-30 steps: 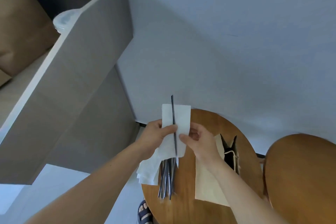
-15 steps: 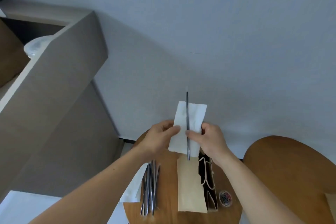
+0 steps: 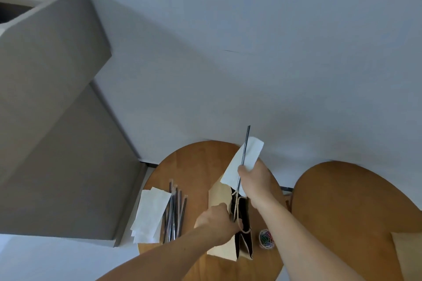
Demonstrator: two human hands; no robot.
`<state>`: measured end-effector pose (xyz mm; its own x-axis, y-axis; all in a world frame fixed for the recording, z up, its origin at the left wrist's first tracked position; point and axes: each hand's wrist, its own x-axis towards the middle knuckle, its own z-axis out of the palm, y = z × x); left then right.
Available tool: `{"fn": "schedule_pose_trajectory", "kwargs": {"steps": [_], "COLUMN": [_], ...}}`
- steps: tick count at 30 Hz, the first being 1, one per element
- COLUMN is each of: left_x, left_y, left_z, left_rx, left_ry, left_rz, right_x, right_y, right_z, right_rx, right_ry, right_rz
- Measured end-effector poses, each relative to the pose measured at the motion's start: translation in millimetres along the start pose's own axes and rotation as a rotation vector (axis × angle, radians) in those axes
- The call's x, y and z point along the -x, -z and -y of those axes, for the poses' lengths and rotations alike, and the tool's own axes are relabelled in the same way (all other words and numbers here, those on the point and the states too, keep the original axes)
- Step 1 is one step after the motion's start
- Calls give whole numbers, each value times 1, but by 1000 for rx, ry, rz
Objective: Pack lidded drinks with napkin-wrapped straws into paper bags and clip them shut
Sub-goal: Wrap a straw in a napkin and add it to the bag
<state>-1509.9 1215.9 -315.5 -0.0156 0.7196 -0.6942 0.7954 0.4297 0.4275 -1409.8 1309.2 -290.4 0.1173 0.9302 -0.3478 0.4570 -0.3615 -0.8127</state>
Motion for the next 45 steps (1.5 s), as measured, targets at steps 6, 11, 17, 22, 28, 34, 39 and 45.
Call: {"fn": "schedule_pose_trajectory", "kwargs": {"steps": [6, 11, 17, 22, 28, 34, 39, 45], "left_x": [-6, -5, 1, 2, -3, -6, -12, -17], "left_y": [7, 9, 4, 2, -3, -3, 1, 2], "left_z": [17, 27, 33, 41, 49, 56, 55, 52], "left_rx": [314, 406, 454, 469, 457, 453, 443, 429], "left_ry": [110, 104, 90, 95, 132, 138, 114, 77], "left_rz": [-92, -141, -134, -143, -157, -145, -132, -100], "right_x": [12, 30, 37, 8, -8, -7, 3, 19], "right_y": [19, 20, -19, -34, -54, -61, -56, -10], "right_z": [-21, -38, -89, -107, -116, -118, -93, -34], "right_rx": [257, 460, 603, 743, 810, 829, 872, 864], "right_ry": [-23, 90, 11, -113, -126, -64, 99, 410], "right_rz": [120, 262, 466, 499, 486, 433, 387, 386]}}
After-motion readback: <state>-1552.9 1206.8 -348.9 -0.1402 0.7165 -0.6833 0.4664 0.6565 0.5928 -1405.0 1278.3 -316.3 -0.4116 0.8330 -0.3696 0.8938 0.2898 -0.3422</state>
